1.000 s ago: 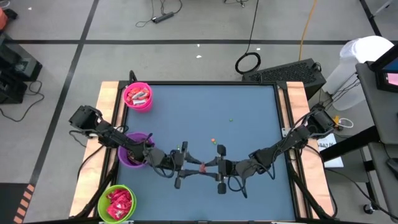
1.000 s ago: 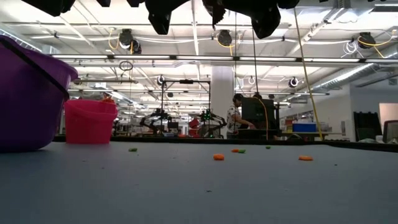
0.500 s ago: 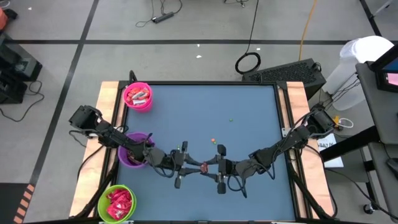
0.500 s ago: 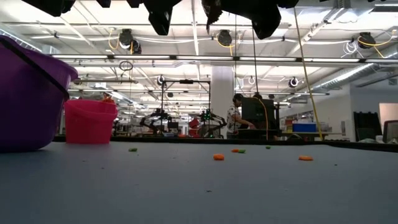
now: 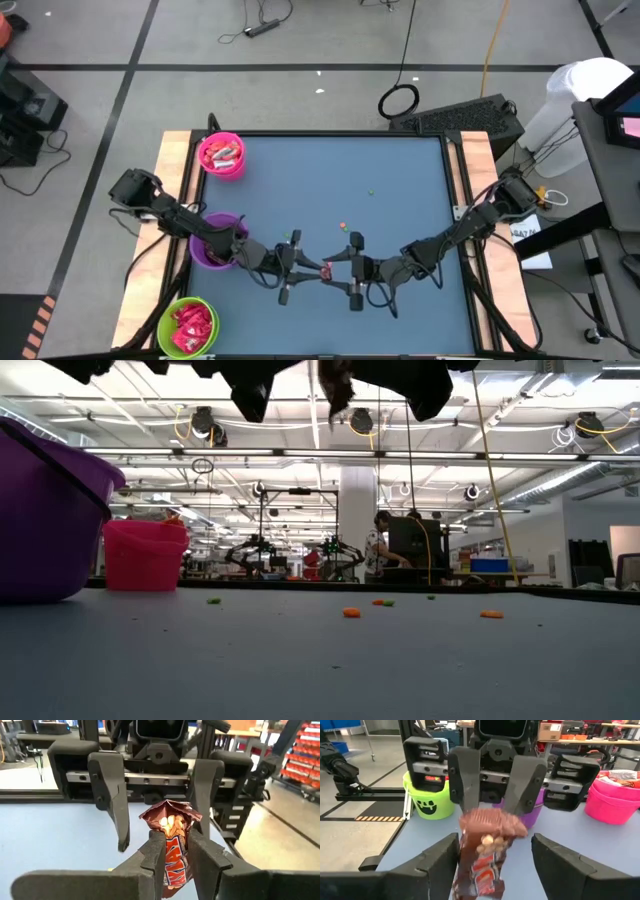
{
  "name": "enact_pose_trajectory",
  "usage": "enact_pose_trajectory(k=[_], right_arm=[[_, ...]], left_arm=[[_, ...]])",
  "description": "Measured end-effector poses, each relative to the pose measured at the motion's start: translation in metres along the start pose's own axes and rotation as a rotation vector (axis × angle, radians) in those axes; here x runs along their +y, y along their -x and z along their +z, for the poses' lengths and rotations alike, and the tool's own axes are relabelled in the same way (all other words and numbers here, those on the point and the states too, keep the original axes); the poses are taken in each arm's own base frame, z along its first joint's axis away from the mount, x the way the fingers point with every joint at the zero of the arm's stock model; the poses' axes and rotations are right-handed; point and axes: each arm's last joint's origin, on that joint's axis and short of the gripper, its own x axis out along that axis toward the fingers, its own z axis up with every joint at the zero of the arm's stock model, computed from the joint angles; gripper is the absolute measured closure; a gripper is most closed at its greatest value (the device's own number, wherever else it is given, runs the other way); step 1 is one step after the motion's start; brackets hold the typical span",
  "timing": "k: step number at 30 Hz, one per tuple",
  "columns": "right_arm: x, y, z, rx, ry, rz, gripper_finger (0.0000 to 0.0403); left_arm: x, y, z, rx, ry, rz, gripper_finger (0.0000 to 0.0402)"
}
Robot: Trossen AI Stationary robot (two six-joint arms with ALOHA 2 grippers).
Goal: Organize candy in baskets
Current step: Put the brown chocolate into the violet bucket
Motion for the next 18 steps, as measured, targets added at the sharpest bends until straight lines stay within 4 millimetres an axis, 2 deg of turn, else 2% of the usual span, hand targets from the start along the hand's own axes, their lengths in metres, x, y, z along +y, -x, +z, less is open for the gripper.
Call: enact_pose_trajectory(k=[10,14,18], right_arm=[[0.006,0.006,0.005,-0.016,0.029,0.023,0.0165],[0.007,0.007,0.003,-0.001,0.039,0.024,0.0165],[0.007,0.007,0.002,0.006,0.042,0.024,0.0165]], left_arm=[[0.006,0.034,0.025,0.148,0.03,0.044,0.032],[0.011,0.06,0.039,0.214,0.078,0.061,0.032],[0.02,0.096,0.051,0.309,0.173,0.102,0.032]])
